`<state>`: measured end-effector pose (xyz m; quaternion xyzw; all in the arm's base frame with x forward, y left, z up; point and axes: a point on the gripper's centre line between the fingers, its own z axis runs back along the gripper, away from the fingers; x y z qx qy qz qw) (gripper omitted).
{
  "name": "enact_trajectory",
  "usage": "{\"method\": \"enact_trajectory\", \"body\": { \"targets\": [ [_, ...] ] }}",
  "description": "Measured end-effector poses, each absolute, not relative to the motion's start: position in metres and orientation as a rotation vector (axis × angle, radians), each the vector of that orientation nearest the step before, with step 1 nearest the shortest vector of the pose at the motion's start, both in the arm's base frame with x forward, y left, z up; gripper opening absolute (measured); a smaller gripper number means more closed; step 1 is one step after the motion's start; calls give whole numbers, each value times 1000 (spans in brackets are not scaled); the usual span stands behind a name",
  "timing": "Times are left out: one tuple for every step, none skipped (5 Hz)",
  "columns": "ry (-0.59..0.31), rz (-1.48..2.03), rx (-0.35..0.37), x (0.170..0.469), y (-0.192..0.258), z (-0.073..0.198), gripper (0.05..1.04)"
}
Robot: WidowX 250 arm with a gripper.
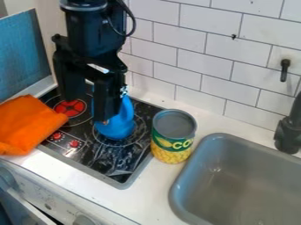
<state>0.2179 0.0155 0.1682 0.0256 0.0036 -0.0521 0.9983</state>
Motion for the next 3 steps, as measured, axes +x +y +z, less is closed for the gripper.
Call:
{"method": "enact_trajectory", "body": {
  "targets": [
    [25,-106,48,217,15,164,1007],
    [-25,-127,90,229,24,177,1007],
    [-39,-111,88,243,48,184,1007]
  ]
}}
